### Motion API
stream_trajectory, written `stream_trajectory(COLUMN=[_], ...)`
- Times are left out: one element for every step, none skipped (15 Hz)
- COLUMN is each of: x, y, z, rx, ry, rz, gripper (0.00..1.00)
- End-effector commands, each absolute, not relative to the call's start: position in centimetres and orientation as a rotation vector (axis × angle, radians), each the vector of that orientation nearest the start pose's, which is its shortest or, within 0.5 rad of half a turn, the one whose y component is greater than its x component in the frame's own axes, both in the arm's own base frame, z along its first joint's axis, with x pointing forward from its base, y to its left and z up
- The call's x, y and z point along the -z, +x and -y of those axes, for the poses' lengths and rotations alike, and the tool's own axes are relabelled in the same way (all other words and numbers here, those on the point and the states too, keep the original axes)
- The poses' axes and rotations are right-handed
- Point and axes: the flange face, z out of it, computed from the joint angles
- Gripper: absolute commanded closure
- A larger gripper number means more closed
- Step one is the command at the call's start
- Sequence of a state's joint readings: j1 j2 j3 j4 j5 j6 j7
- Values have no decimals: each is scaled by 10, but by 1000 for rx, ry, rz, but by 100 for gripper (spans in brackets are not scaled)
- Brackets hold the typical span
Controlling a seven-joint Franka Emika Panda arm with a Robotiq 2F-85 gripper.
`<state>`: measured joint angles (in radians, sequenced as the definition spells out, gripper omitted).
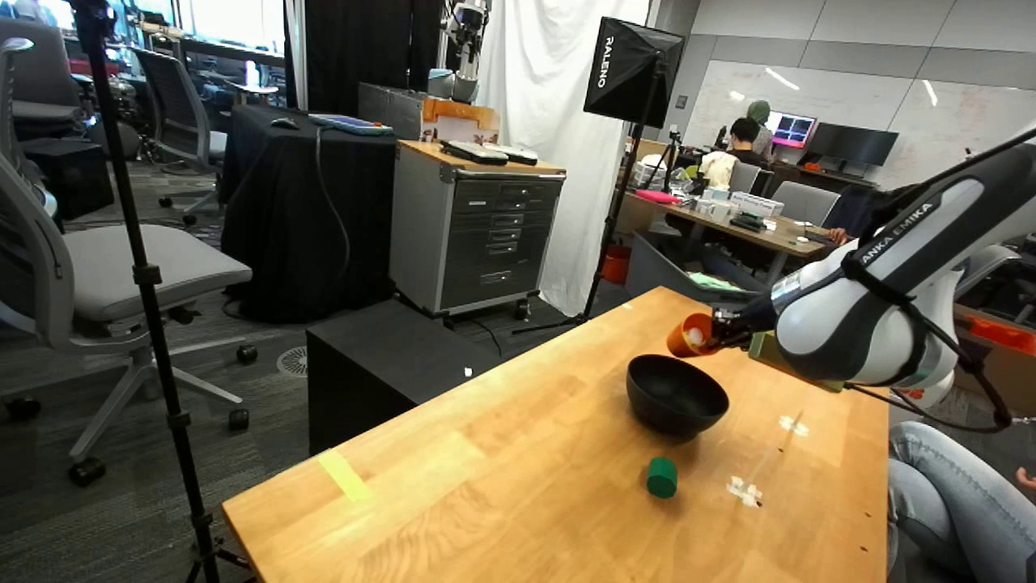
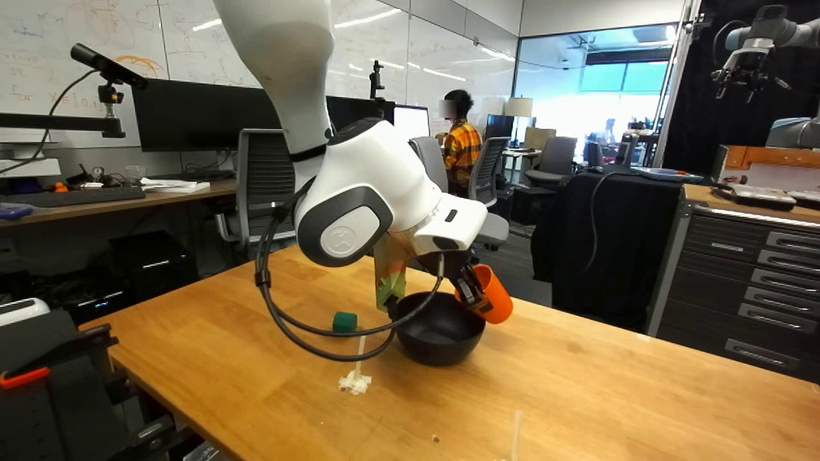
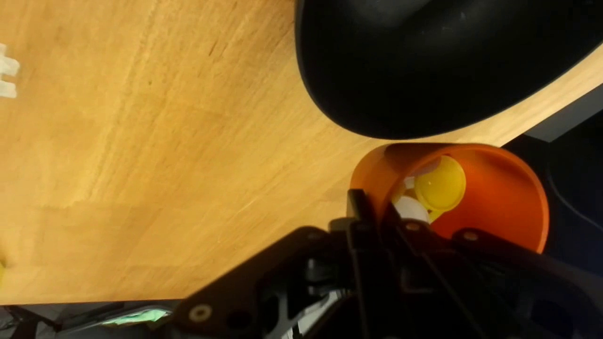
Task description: Pour the contents of the orange cup into the black bowl
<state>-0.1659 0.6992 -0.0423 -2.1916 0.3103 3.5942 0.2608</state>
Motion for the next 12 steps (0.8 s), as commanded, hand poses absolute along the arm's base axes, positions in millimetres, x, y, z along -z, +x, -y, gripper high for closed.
stream_trajectory(x=[-142, -140, -138, -136, -135, -133, -131, -129, -126, -124, -121, -119], y=[544, 542, 541, 540, 538, 536, 535, 534, 533, 532, 531, 529], z=[152, 152, 151, 151, 150, 150, 149, 147, 146, 144, 142, 140], rx=[1231, 1262, 1291, 1317, 1346, 1378, 1403, 1425, 1442, 1463, 1479, 1499], ry=[-2708, -2695, -2685, -2675, -2662, -2649, -2641, -2636, -2633, -2629, -2628, -2625], rz=[-1178, -1187, -1193, -1199, -1206, -1214, -1218, -1220, -1219, -1218, -1215, -1212], gripper=[99, 99, 99, 99, 99, 99, 99, 99, 99, 99, 99, 99])
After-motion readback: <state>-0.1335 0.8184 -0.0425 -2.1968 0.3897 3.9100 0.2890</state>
